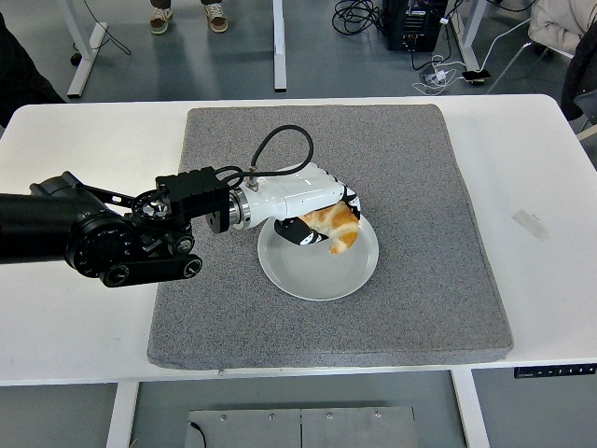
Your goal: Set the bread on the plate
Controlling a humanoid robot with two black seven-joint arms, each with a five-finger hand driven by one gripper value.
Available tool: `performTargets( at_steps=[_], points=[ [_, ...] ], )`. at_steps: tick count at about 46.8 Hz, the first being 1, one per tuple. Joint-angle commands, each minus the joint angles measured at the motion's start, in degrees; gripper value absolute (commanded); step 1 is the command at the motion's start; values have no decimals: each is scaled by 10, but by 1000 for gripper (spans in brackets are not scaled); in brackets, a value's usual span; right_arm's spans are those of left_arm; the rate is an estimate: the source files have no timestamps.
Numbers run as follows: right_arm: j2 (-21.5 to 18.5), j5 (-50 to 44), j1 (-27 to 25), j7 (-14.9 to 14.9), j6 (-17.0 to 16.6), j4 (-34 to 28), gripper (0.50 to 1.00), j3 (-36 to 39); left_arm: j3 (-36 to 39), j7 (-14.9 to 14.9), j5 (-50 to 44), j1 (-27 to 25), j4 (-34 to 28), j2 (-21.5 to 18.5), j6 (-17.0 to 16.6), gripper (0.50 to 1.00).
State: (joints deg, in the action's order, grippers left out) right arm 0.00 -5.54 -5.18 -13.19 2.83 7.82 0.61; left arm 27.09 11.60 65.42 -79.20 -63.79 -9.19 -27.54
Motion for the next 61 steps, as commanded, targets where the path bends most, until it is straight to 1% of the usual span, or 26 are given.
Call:
performTargets(
  at_steps=[1,9,13,16,22,39,56,58,59,60,61],
  points=[
    [0,0,0,0,0,0,1000,0,0,2,0,11,16,11,-2,500],
    [0,0,0,0,0,0,1000,0,0,3,1,29,26,13,-19,500],
    [0,0,0,0,0,0,1000,0,1,4,1,39,38,22,-25,500],
    [0,0,0,0,0,0,1000,0,9,6,0,42,46,28,-29,500],
    [0,0,0,0,0,0,1000,0,24,8,0,46,51,31,-47,500],
    [0,0,0,0,0,0,1000,0,29,11,0,69,84,39,-54,500],
    [0,0,0,0,0,0,1000,0,30,13,-1,74,94,44,-54,500],
    [0,0,0,0,0,0,1000,0,30,13,-1,74,94,44,-54,633],
    [0,0,0,0,0,0,1000,0,30,13,-1,74,94,44,-54,685],
    [0,0,0,0,0,0,1000,0,30,13,-1,74,94,44,-53,720],
    [0,0,0,0,0,0,1000,0,29,13,-1,74,94,44,-53,743]
  ],
)
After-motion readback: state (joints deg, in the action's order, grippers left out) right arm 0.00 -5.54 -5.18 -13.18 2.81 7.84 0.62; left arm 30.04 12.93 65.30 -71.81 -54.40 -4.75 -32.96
